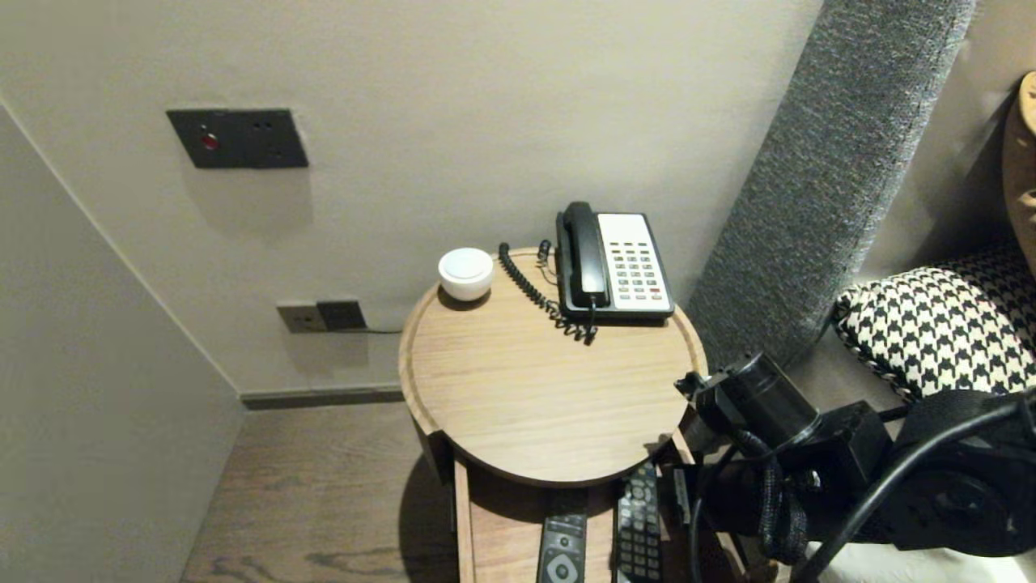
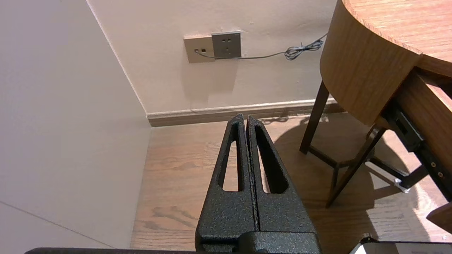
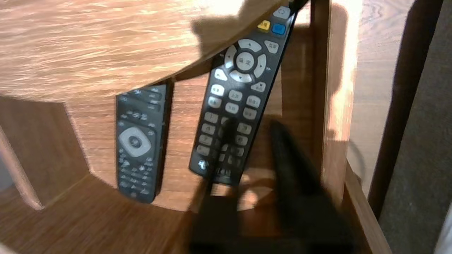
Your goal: Take the remote control out of the drawer one by one and place them on the table
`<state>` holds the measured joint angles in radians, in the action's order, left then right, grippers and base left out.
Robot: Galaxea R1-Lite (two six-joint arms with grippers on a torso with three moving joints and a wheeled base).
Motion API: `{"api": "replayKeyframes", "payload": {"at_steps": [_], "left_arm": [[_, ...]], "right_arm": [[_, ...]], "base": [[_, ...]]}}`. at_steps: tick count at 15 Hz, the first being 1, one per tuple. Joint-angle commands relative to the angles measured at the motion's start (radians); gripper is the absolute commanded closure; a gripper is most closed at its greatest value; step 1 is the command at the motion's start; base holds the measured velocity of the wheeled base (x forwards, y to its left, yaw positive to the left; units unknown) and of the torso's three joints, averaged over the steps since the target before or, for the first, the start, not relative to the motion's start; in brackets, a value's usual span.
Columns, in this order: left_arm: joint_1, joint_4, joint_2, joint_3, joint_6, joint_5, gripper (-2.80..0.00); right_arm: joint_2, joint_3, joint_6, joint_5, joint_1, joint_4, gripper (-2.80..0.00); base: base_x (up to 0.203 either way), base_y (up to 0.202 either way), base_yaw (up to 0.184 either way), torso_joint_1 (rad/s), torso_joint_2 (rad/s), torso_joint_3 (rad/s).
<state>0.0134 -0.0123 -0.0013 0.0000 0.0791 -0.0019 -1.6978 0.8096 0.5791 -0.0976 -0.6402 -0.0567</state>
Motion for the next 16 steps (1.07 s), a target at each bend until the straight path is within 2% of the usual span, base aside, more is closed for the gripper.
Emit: {"api": "replayKeyframes", "payload": {"at_steps": [1, 12, 16], "left_arm": [[0.000, 0.000, 0.000, 0.000, 0.001, -0.001, 0.00], [0.000, -0.001, 0.000, 0.000, 0.001, 0.000, 0.00], [0.000, 0.000, -0.001, 0.000, 0.001, 0.000, 0.00]], "right_arm": [[-0.044, -0.004, 0.003, 0.001, -0.001, 0.011, -2.80], [-0.108, 0.010, 0.011, -0.001, -0.018, 0.037, -2.80], [-0.141, 0.002, 0.011, -0.037, -0.045, 0.038, -2.80]], "base": [[0.000, 0.000, 0.000, 0.000, 0.00, 0.000], [0.000, 0.000, 0.000, 0.000, 0.00, 0.000], [0.000, 0.000, 0.000, 0.000, 0.00, 0.000]]}}
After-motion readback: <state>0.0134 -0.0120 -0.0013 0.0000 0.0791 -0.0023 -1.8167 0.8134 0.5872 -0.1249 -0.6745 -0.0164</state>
